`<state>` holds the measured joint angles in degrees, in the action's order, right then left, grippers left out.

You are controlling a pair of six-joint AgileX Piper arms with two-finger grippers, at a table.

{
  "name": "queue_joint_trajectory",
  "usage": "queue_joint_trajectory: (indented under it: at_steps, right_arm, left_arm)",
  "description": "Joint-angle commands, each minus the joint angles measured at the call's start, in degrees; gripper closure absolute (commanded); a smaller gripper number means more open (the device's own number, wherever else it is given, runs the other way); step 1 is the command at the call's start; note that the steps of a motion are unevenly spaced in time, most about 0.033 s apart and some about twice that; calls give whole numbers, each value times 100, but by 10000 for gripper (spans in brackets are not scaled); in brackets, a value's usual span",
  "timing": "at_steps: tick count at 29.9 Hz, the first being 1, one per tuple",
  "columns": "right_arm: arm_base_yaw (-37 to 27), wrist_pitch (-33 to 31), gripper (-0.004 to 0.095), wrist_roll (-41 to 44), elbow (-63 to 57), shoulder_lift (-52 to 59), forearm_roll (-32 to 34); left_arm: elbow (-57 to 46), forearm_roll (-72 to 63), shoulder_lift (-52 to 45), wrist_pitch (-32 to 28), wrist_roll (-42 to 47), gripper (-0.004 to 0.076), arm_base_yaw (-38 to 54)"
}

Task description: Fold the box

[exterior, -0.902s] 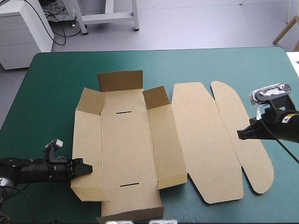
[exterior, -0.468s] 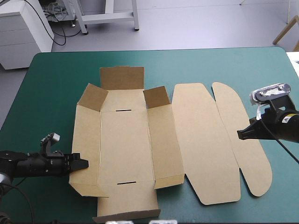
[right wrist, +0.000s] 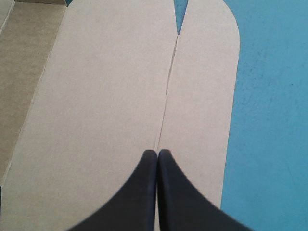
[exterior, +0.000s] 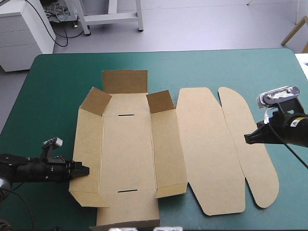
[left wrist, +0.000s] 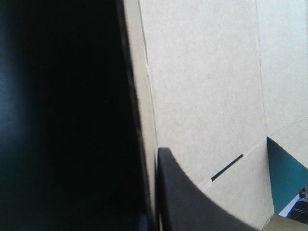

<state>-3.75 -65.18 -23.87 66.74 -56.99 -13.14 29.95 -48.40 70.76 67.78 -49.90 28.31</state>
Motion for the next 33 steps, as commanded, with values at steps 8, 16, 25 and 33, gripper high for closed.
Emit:
queue_joint_trajectory:
  at_steps: [8,16,25,33]
  right_arm:
    - [-27,354,927,-47,122,66,-144]
    - [-27,488,927,-109,143,66,-144]
    - [-27,491,927,-109,497,128,-78]
    - [-27,483,927,-109,994,140,-78]
  left_arm:
    - [1358,131,-112,363,204,731,-372]
    - [2973,1592,248,-209,1199,731,-2044]
    - [4568,3172,1314,-456,1571,731,-3443]
    - [5210,4417,1776,-1716,1586,731,-4331]
